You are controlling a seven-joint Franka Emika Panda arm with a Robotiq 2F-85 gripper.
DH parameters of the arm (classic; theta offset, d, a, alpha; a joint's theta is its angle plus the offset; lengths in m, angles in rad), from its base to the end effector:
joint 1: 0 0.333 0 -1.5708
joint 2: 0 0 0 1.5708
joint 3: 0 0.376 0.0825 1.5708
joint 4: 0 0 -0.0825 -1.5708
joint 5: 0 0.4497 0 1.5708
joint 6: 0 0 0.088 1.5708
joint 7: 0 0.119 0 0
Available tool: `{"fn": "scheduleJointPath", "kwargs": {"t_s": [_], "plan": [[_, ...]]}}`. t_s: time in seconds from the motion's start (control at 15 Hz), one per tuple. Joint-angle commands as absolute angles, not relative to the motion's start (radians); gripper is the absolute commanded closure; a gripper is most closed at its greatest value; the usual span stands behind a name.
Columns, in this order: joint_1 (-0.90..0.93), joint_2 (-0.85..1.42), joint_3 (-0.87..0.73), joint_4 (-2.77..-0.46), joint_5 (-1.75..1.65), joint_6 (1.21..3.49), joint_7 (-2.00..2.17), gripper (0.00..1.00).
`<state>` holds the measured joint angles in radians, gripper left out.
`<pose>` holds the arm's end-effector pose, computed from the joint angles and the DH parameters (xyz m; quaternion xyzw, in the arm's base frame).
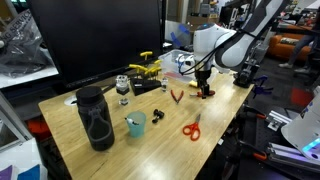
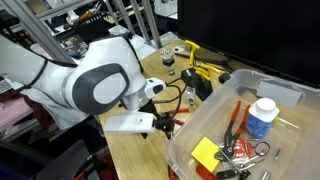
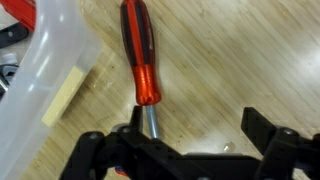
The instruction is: Get the orange screwdriver and put it in the colourless
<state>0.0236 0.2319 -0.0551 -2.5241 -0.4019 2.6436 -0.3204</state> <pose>0.4849 -0.0087 0.1657 0.9414 0.3196 -0.0711 0.0804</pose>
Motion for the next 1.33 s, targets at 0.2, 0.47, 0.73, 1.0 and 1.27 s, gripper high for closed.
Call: {"fn": "scheduleJointPath", "kwargs": {"t_s": [0.2,0.47,0.73,1.0,1.27], "plan": [[0.013,0.351,-0.079,-2.443,-0.463,2.699,-0.318,0.00],[0.003,0.400,-0.078,-2.408,-0.462,2.699,-0.336,0.00],[-0.014,0.439,-0.072,-2.386,-0.445,2.695,-0.354,0.00],[-0.024,0.439,-0.064,-2.384,-0.432,2.693,-0.374,0.37],[-0.025,0.427,-0.055,-2.393,-0.428,2.682,-0.378,0.65]]}}
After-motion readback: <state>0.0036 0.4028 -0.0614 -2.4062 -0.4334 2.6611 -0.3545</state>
